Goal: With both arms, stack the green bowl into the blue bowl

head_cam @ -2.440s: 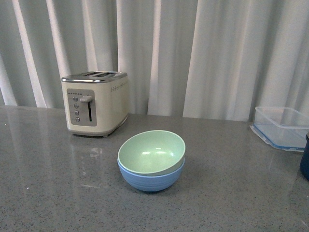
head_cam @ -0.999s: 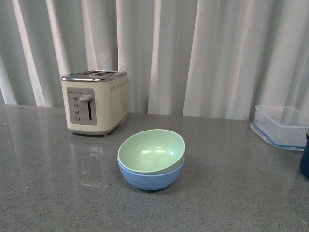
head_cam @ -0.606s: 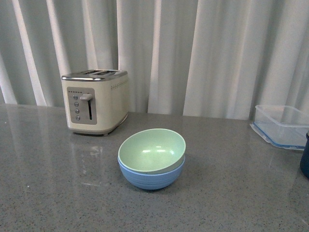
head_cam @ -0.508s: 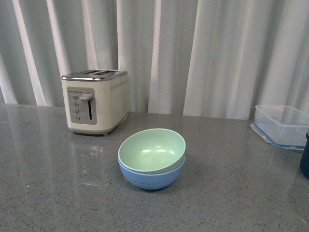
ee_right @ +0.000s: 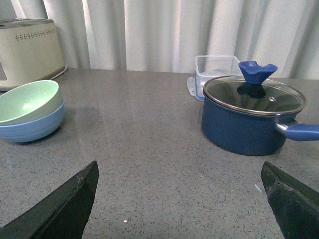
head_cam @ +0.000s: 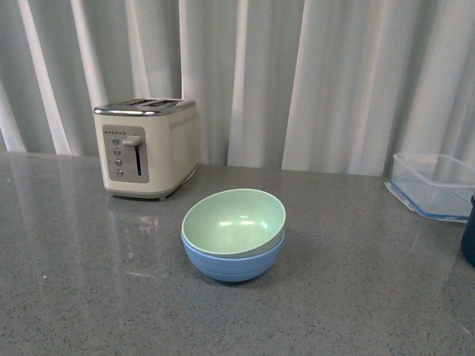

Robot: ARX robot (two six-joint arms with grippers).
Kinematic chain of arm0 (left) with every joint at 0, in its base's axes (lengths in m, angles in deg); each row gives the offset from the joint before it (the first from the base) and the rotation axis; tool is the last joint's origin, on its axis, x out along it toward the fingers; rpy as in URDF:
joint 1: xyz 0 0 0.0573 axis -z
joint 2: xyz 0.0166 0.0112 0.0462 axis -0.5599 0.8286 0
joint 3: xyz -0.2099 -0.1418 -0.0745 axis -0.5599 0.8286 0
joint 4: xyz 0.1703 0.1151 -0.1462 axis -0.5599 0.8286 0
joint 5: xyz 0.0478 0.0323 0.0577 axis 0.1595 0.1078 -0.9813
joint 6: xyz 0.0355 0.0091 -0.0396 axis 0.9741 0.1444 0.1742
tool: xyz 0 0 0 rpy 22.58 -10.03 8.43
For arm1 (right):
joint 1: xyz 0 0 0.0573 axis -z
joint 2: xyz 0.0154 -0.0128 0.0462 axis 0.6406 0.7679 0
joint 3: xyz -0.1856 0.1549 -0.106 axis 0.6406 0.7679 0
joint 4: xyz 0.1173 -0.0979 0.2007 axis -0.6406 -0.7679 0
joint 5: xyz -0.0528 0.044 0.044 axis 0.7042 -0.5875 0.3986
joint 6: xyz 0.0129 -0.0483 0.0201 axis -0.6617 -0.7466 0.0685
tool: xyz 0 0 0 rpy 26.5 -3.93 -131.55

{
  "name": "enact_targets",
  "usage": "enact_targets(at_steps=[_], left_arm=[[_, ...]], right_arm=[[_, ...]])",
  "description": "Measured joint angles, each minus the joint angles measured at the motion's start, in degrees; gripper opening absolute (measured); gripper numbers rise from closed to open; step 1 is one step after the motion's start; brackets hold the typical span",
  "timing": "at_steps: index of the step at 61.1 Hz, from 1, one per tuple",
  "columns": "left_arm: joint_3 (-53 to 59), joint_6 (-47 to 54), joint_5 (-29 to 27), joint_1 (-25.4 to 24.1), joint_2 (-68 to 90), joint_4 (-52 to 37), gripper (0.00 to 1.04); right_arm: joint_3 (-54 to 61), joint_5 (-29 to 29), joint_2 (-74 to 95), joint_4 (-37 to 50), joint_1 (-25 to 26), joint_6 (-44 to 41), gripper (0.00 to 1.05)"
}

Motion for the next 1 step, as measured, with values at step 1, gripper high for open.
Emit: enact_targets(at_steps=[1], left_arm=[[0.0, 0.0, 0.0, 0.0, 0.0, 0.0, 0.98]], right_arm=[[0.0, 0.0, 0.0, 0.0, 0.0, 0.0, 0.95]])
